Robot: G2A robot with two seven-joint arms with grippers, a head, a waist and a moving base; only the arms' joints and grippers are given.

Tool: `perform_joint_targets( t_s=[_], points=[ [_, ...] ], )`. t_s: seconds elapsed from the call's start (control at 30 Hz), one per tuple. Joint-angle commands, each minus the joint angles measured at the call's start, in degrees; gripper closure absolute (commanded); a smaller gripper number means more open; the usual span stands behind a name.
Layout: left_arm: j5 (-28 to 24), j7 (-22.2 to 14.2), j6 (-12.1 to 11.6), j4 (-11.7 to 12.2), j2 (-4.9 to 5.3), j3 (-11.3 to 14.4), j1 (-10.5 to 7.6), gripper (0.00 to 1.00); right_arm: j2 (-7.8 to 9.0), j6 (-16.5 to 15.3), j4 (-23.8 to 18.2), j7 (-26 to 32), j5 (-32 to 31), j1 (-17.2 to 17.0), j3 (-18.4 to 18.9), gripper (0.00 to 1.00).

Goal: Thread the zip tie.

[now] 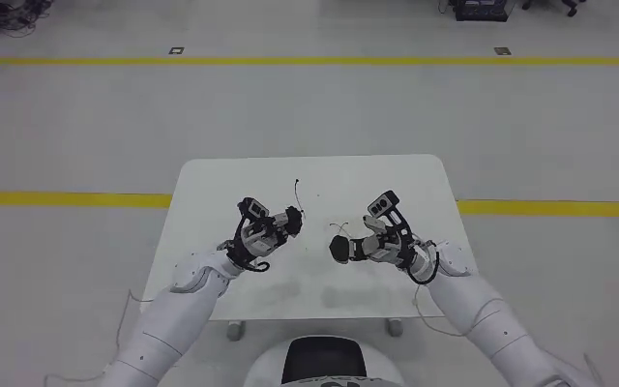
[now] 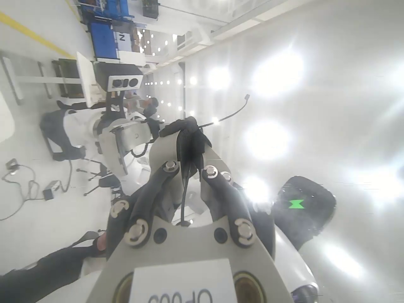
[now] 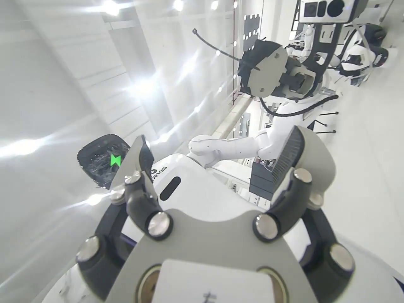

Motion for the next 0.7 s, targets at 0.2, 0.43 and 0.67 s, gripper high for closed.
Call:
perform_joint_targets(
  t_s=[0.2,0.43,0.67],
  points=[
    [-2.7,-3.0,-1.4,1.3,-0.72,1.9,-0.71,1.00,-1.99,1.3,4.0,3.8,4.6,2.3,-2.5,0.00],
    [-1.6,-4.1,-2.5,2.0,-1.15,2.7,-1.18,1.00,-3.50,2.2,7.2,5.7,6.5,3.8,-3.9,0.31],
    [1.2,-4.4,-2.5,1.6,-1.49,1.8,-0.71,1.00,-4.60,2.5,8.9,7.0,7.2,4.5,-4.4,0.52]
  ],
)
